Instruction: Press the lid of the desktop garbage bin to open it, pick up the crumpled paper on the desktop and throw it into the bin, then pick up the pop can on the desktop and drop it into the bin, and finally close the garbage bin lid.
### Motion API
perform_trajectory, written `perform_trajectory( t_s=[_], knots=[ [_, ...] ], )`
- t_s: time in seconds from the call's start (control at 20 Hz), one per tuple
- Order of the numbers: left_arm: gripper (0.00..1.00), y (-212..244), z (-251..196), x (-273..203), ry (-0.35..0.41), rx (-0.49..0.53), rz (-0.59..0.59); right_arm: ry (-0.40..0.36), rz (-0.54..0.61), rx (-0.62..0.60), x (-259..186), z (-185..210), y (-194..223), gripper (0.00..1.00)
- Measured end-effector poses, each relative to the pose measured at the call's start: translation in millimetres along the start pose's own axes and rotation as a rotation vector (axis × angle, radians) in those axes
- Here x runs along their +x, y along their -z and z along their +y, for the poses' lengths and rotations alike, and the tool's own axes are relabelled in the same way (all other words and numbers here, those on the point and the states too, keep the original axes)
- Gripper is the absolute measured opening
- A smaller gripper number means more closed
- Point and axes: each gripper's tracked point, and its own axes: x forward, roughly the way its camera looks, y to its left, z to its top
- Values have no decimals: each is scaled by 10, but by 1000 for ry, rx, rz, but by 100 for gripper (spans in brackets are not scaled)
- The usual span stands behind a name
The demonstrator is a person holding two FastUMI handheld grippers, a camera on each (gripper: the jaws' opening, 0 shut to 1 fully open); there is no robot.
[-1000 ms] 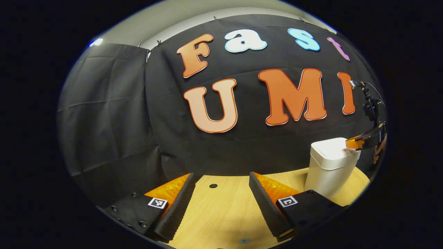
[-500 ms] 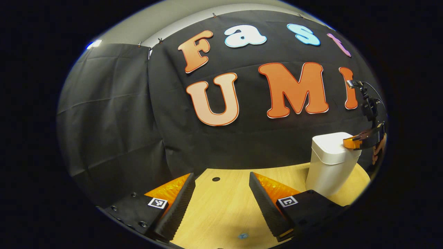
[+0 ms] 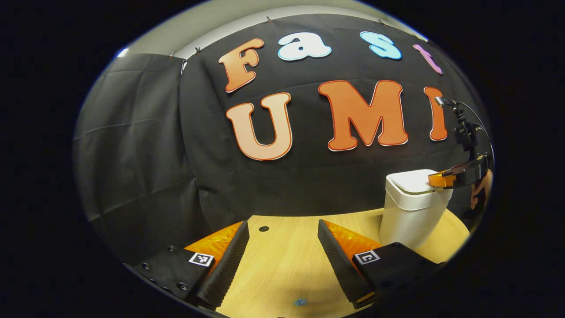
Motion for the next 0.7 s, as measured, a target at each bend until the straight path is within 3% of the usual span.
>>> perform_trajectory(
  t_s=[0.2,0.7],
  knots=[
    [100,-26,17,129,60,7,-21,35,-76,-20,-193,55,-206,1],
    [100,290,-35,429,199,-74,67,113,-24,7,-528,230,12,2]
  ],
)
